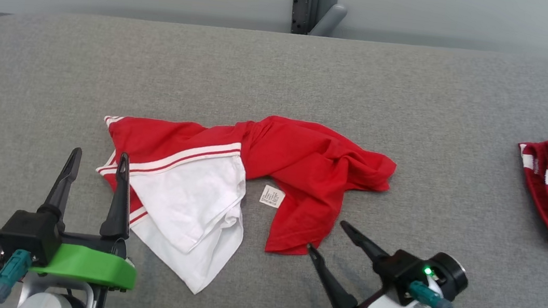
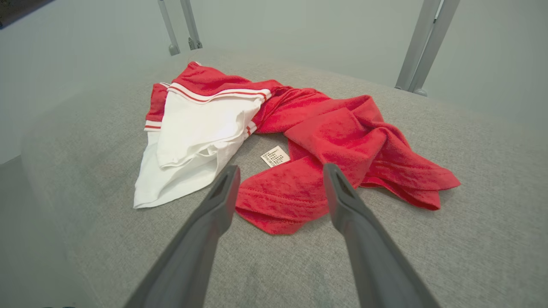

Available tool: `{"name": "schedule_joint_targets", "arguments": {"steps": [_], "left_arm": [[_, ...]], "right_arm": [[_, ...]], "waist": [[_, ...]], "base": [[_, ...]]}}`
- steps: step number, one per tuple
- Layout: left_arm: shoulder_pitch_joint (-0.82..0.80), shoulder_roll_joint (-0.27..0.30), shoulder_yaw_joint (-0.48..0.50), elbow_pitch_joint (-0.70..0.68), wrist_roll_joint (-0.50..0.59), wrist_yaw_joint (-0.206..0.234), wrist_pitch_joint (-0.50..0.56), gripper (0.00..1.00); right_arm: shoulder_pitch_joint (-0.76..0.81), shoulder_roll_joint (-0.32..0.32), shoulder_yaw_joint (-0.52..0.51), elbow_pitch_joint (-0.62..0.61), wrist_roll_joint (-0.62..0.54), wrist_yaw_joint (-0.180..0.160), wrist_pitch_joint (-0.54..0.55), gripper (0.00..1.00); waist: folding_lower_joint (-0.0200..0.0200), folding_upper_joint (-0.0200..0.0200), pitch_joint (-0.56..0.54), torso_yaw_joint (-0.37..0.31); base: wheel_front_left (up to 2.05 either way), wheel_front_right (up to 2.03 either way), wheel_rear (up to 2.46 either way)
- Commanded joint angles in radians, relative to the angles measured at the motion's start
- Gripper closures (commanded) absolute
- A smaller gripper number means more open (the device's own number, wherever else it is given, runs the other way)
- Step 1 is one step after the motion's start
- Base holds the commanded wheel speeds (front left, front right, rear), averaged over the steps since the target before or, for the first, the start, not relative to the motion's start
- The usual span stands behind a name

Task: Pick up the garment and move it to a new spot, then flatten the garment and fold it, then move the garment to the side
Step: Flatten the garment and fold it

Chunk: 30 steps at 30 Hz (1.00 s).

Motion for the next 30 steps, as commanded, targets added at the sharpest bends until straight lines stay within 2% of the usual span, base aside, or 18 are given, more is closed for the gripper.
{"name": "schedule_joint_targets", "arguments": {"steps": [1,7,15,17,18,21,24,27,30], "left_arm": [[-0.016,-0.002,-0.001,0.006,-0.008,-0.003,-0.007,0.00],[-0.053,-0.030,-0.020,0.041,-0.009,-0.021,-0.026,0.00],[-0.089,-0.060,-0.029,0.082,-0.005,-0.037,-0.046,0.00],[-0.091,-0.063,-0.025,0.087,-0.003,-0.036,-0.050,0.00],[-0.091,-0.064,-0.021,0.091,-0.003,-0.037,-0.051,0.00],[-0.089,-0.063,-0.013,0.095,0.001,-0.035,-0.052,0.00],[-0.090,-0.056,-0.009,0.098,0.004,-0.038,-0.053,0.00],[-0.096,-0.049,-0.006,0.095,0.009,-0.042,-0.054,0.00],[-0.096,-0.041,-0.002,0.089,0.013,-0.040,-0.055,0.00]], "right_arm": [[-0.024,-0.010,0.024,0.015,0.003,-0.001,0.000,0.00],[-0.159,-0.039,0.193,0.158,0.011,-0.001,-0.008,0.00],[-0.268,-0.026,0.230,0.376,-0.008,-0.001,-0.022,0.00],[-0.276,-0.015,0.230,0.415,0.007,-0.001,-0.021,0.87],[-0.276,-0.015,0.231,0.429,0.013,-0.001,-0.021,1.00],[-0.265,-0.017,0.227,0.438,0.064,-0.001,-0.027,1.00],[-0.241,-0.031,0.247,0.383,0.170,-0.002,-0.019,1.00],[-0.235,-0.083,0.236,0.278,0.303,-0.002,-0.013,1.00],[-0.210,-0.151,0.192,0.174,0.381,-0.002,-0.006,1.00]], "waist": [[0.0000,0.0000,0.030,0.041],[0.0000,0.0000,0.076,0.106],[0.0000,0.0000,0.116,0.152],[0.0000,0.0000,0.121,0.151],[0.0000,0.0000,0.122,0.149],[0.0000,0.0000,0.122,0.131],[0.0000,0.0000,0.118,0.107],[0.0000,0.0000,0.117,0.080],[0.0000,0.0000,0.116,0.049]], "base": [[0.00,0.00,0.00],[0.00,0.00,0.00],[0.00,0.00,0.00],[0.00,0.00,0.00],[0.00,0.00,0.00],[0.00,0.00,0.00],[0.00,0.00,0.00],[0.00,0.00,0.00],[0.00,0.00,0.00]]}}
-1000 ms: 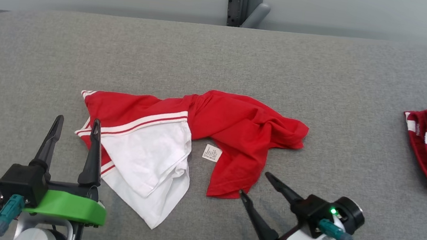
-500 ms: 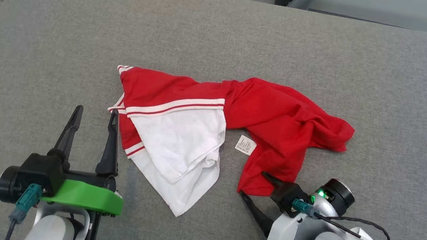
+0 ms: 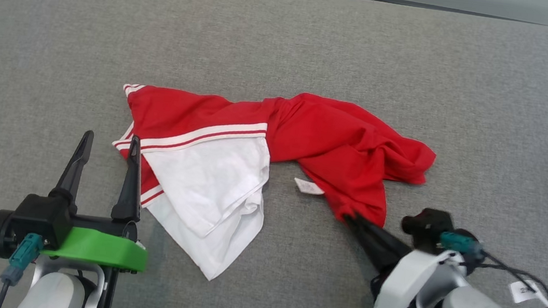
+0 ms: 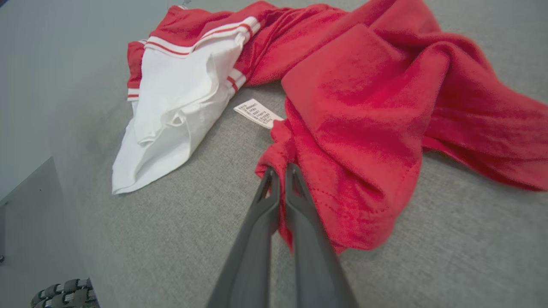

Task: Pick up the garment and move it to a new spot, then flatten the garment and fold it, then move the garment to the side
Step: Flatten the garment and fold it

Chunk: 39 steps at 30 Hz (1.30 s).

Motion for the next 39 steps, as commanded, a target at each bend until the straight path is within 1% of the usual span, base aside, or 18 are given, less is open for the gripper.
{"name": "schedule_joint_targets", "arguments": {"steps": [1,3,4,6,9,11,14,16,18,21,22,23,28,32,35,37,39], "left_arm": [[-0.013,0.012,0.005,-0.007,0.008,0.001,-0.005,0.00],[-0.010,0.018,0.006,-0.013,0.008,0.005,-0.003,0.00],[-0.010,0.018,0.006,-0.013,0.008,0.005,-0.003,0.00],[-0.007,0.026,0.008,-0.018,0.009,0.008,0.002,0.00],[-0.007,0.032,0.006,-0.027,0.011,0.010,0.008,0.00],[-0.014,0.037,0.004,-0.035,0.012,0.009,0.015,0.00],[-0.022,0.043,0.001,-0.044,0.016,0.009,0.024,0.00],[-0.026,0.045,0.000,-0.047,0.015,0.009,0.028,0.00],[-0.029,0.049,-0.003,-0.047,0.015,0.007,0.030,0.00],[-0.033,0.049,-0.006,-0.049,0.015,0.009,0.034,0.00],[-0.033,0.050,-0.007,-0.049,0.015,0.010,0.034,0.00],[-0.032,0.051,-0.008,-0.050,0.015,0.011,0.035,0.00],[-0.023,0.056,-0.006,-0.048,0.009,0.017,0.039,0.00],[-0.016,0.062,0.000,-0.050,0.006,0.023,0.040,0.00],[-0.002,0.065,0.007,-0.052,0.002,0.031,0.037,0.00],[0.006,0.068,0.014,-0.055,-0.001,0.039,0.036,0.00],[0.014,0.070,0.019,-0.056,-0.004,0.043,0.034,0.00]], "right_arm": [[0.028,-0.048,-0.057,-0.057,0.031,-0.002,-0.003,1.00],[0.049,-0.077,-0.128,-0.101,0.039,-0.002,-0.009,1.00],[0.049,-0.077,-0.128,-0.101,0.039,-0.002,-0.009,1.00],[0.075,-0.096,-0.207,-0.137,0.032,-0.002,-0.014,1.00],[0.123,-0.107,-0.321,-0.170,0.018,-0.002,-0.009,1.00],[0.150,-0.106,-0.375,-0.180,-0.006,-0.002,-0.002,1.00],[0.182,-0.097,-0.411,-0.176,-0.043,-0.002,0.006,1.00],[0.195,-0.079,-0.408,-0.166,-0.039,-0.002,-0.008,1.00],[0.203,-0.084,-0.403,-0.129,-0.072,-0.002,-0.017,1.00],[0.208,-0.058,-0.386,-0.083,-0.081,-0.002,-0.041,1.00],[0.207,-0.054,-0.380,-0.072,-0.085,-0.002,-0.052,0.38],[0.207,-0.046,-0.376,-0.062,-0.083,-0.002,-0.061,0.00],[0.223,-0.035,-0.365,-0.054,-0.092,-0.002,-0.105,0.00],[0.243,-0.047,-0.368,-0.123,-0.112,-0.002,-0.148,0.00],[0.268,-0.058,-0.391,-0.194,-0.137,-0.002,-0.167,0.00],[0.281,-0.057,-0.434,-0.237,-0.160,-0.002,-0.175,0.00],[0.299,-0.032,-0.497,-0.261,-0.174,-0.002,-0.179,0.00]], "waist": [[0.0000,0.0000,-0.002,-0.044],[0.0000,0.0000,-0.001,-0.064],[0.0000,0.0000,-0.001,-0.064],[0.0000,0.0000,0.001,-0.083],[0.0000,0.0000,0.004,-0.106],[0.0000,0.0000,0.010,-0.116],[0.0000,0.0000,0.020,-0.127],[0.0000,0.0000,0.026,-0.133],[0.0000,0.0000,0.031,-0.136],[0.0000,0.0000,0.034,-0.140],[0.0000,0.0000,0.034,-0.142],[0.0000,0.0000,0.034,-0.143],[0.0000,0.0000,0.024,-0.150],[0.0000,0.0000,0.009,-0.154],[0.0000,0.0000,-0.006,-0.160],[0.0000,0.0000,-0.016,-0.165],[0.0000,0.0000,-0.028,-0.169]], "base": [[0.00,0.00,0.00],[0.00,0.00,0.00],[0.00,0.00,0.00],[0.00,0.00,0.00],[0.00,0.00,0.00],[0.00,0.00,0.00],[0.00,0.00,0.00],[0.00,0.00,0.00],[0.00,0.00,0.00],[0.00,0.00,0.00],[0.00,0.00,0.00],[0.00,0.00,0.00],[0.00,0.00,0.00],[0.00,0.00,0.00],[0.00,0.00,0.00],[0.00,0.00,0.00],[0.00,0.00,0.00]]}}
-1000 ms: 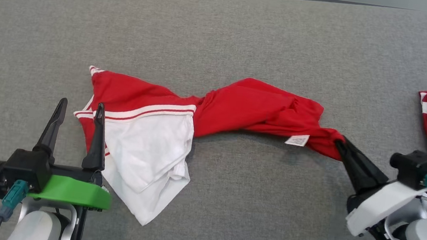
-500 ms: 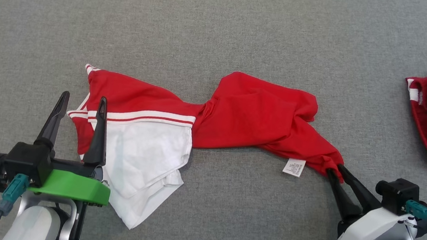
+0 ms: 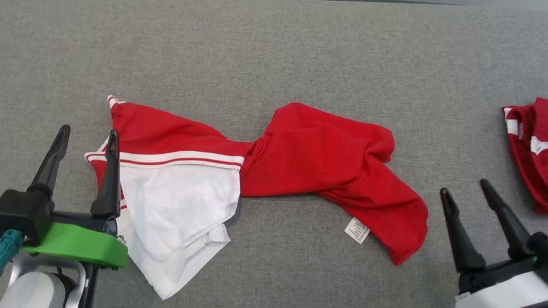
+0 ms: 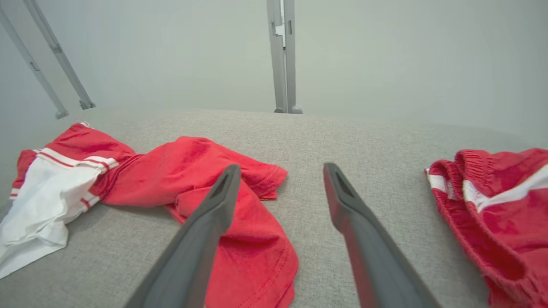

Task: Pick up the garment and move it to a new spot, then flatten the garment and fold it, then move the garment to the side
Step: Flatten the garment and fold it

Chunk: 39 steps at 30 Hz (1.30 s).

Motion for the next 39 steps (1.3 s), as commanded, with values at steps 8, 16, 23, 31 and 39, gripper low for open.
{"name": "schedule_joint_targets", "arguments": {"steps": [8,16,23,31,39], "left_arm": [[0.048,0.009,0.001,-0.011,-0.013,0.018,0.000,0.00],[0.076,0.003,-0.010,0.000,-0.026,0.019,0.006,0.00],[0.078,0.007,-0.020,-0.001,-0.032,0.018,0.021,0.00],[0.049,-0.004,-0.065,0.081,-0.148,-0.057,0.221,0.00],[-0.001,0.009,-0.056,0.202,-0.218,-0.089,0.321,0.00]], "right_arm": [[0.056,0.105,-0.186,-0.072,-0.097,-0.001,0.025,0.00],[0.086,0.139,-0.219,-0.111,-0.122,-0.001,0.058,0.00],[0.096,0.151,-0.213,-0.125,-0.122,-0.001,0.075,0.00],[0.075,0.153,-0.206,-0.130,-0.125,-0.001,0.078,0.00],[0.056,0.155,-0.200,-0.119,-0.120,-0.001,0.061,0.00]], "waist": [[0.0000,-0.0001,-0.059,-0.005],[0.0000,-0.0001,-0.077,-0.002],[0.0000,-0.0001,-0.078,-0.004],[0.0000,-0.0001,-0.053,-0.016],[0.0000,-0.0001,-0.005,-0.039]], "base": [[0.00,0.00,0.00],[0.00,0.00,0.00],[0.00,0.00,0.00],[0.00,0.00,0.00],[0.00,0.00,0.00]]}}
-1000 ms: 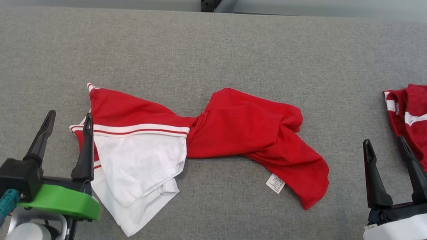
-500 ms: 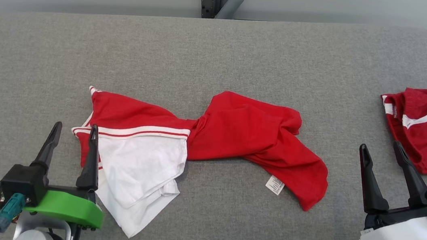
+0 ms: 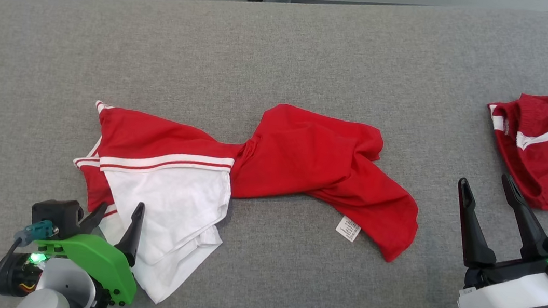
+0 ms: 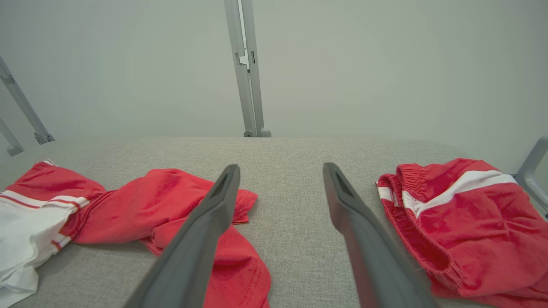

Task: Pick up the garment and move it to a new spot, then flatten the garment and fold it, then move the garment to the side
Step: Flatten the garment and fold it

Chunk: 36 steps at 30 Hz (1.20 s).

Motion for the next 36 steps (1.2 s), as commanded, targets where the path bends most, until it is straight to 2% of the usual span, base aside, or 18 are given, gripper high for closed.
{"name": "schedule_joint_targets", "arguments": {"steps": [1,6,7,8,9,10,15,20,26,29,36], "left_arm": [[-0.017,0.006,0.005,0.015,-0.010,-0.005,0.003,0.00],[-0.042,-0.001,-0.001,0.047,-0.006,-0.021,-0.016,0.00],[-0.045,0.000,-0.001,0.046,-0.001,-0.022,-0.022,0.24],[-0.046,0.002,-0.004,0.043,0.004,-0.021,-0.027,0.59],[-0.047,0.005,-0.005,0.037,0.011,-0.019,-0.036,0.89],[-0.048,0.006,-0.005,0.031,0.011,-0.015,-0.043,1.00],[-0.040,0.016,-0.015,-0.010,0.031,0.000,-0.048,1.00],[-0.043,0.029,-0.008,-0.115,0.047,0.020,-0.055,1.00],[-0.151,0.040,0.032,-0.213,0.026,0.018,-0.043,1.00],[-0.240,0.038,0.070,-0.183,-0.007,0.007,-0.042,1.00],[-0.414,0.052,0.134,0.025,-0.042,0.006,-0.035,1.00]], "right_arm": [[-0.014,0.000,0.003,0.005,0.004,-0.001,-0.007,0.00],[-0.022,0.003,-0.002,0.016,0.004,-0.001,-0.016,0.00],[-0.022,0.004,-0.003,0.018,0.004,-0.001,-0.017,0.00],[-0.023,0.004,-0.004,0.019,0.003,-0.001,-0.018,0.00],[-0.023,0.005,-0.005,0.020,0.002,-0.001,-0.018,0.00],[-0.024,0.005,-0.006,0.021,0.001,-0.001,-0.020,0.00],[-0.024,0.007,-0.011,0.027,-0.002,-0.001,-0.020,0.00],[-0.027,0.009,-0.010,0.031,-0.002,-0.001,-0.017,0.00],[-0.046,0.010,-0.001,0.023,0.003,-0.001,-0.008,0.00],[-0.065,0.012,0.008,0.032,0.009,-0.001,-0.012,0.00],[-0.103,0.028,0.035,0.066,0.023,-0.001,-0.027,0.00]], "waist": [[0.0000,-0.0001,0.018,-0.012],[0.0000,-0.0001,0.033,-0.018],[0.0000,-0.0001,0.034,-0.017],[0.0000,-0.0001,0.036,-0.017],[0.0000,-0.0001,0.036,-0.016],[0.0000,-0.0001,0.037,-0.014],[0.0000,-0.0001,0.034,-0.004],[0.0000,-0.0001,0.032,0.009],[0.0000,-0.0001,0.065,0.007],[0.0000,-0.0001,0.091,-0.010],[0.0000,-0.0001,0.156,-0.073]], "base": [[0.00,0.00,0.00],[0.00,0.00,0.00],[0.00,0.00,0.00],[0.00,0.00,0.00],[0.00,0.00,0.00],[0.00,0.00,0.00],[0.00,0.00,0.00],[0.00,0.00,0.00],[0.00,0.00,0.00],[0.00,0.00,0.00],[0.00,0.00,0.00]]}}
